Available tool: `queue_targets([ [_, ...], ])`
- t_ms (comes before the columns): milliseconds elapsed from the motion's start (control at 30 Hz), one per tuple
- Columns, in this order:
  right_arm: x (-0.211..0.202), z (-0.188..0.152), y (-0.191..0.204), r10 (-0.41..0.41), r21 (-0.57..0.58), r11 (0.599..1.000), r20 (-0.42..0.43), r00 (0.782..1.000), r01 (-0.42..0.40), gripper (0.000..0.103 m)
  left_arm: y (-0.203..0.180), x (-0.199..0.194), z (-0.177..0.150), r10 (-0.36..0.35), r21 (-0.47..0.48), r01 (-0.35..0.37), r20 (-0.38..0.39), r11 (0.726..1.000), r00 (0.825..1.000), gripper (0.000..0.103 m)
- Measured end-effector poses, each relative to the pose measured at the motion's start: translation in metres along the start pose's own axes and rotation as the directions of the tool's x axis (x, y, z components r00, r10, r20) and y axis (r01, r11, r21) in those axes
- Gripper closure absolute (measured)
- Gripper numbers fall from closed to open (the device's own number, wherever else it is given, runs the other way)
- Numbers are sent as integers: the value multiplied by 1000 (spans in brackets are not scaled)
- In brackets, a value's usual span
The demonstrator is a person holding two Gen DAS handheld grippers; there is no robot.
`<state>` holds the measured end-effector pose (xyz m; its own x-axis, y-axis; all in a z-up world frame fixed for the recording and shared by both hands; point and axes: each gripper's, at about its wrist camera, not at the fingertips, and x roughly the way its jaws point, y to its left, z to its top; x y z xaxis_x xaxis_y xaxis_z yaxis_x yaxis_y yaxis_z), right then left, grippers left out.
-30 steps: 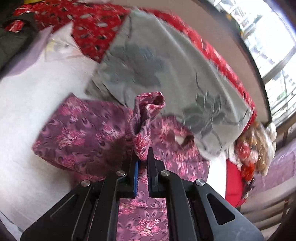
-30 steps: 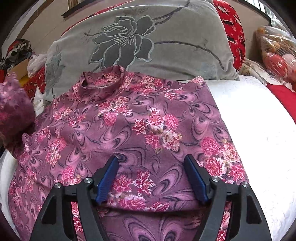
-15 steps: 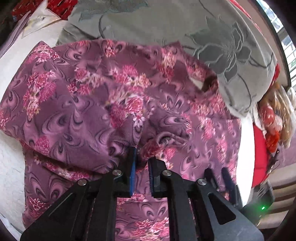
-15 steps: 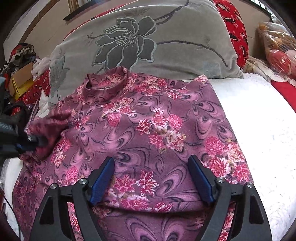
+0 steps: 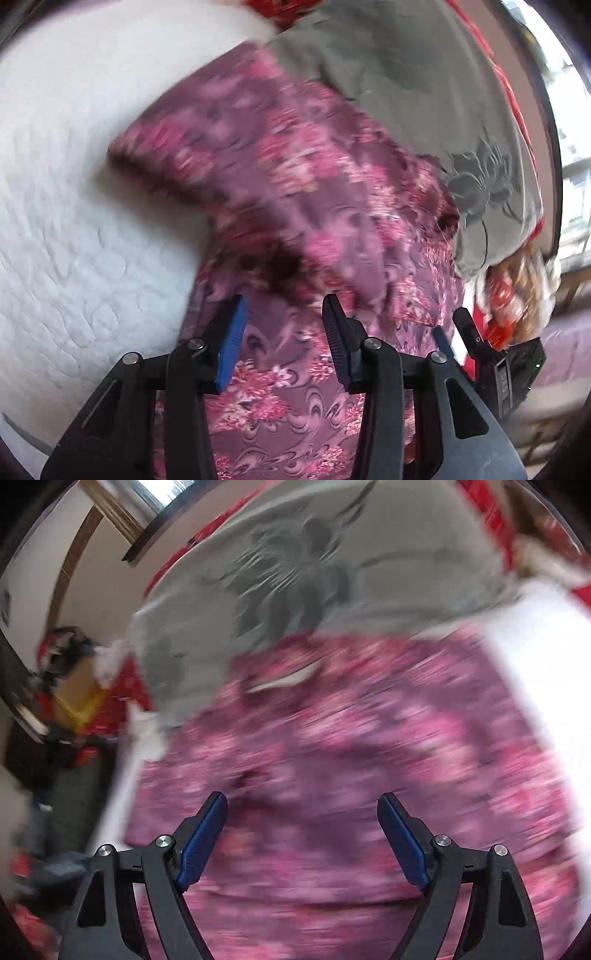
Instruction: Fold small clothes
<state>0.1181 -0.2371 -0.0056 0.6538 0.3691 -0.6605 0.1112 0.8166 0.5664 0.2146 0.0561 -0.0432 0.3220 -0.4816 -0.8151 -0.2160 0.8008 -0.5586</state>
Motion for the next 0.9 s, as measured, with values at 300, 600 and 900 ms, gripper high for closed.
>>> queue_targets([
  [300,55,-2,48,96,28,995,-127,987,-93,97,5,3,-2,-40,3,40,-14,999,999,63],
  [600,-21,38,14,61,-34,998,59,996,-59,97,9,4,-5,-56,-9,56,1,998,998,63],
  [900,-53,47,-65,-85,86,993,114,990,75,97,11,-2,-8,-50,-3,50,-7,999,999,63],
])
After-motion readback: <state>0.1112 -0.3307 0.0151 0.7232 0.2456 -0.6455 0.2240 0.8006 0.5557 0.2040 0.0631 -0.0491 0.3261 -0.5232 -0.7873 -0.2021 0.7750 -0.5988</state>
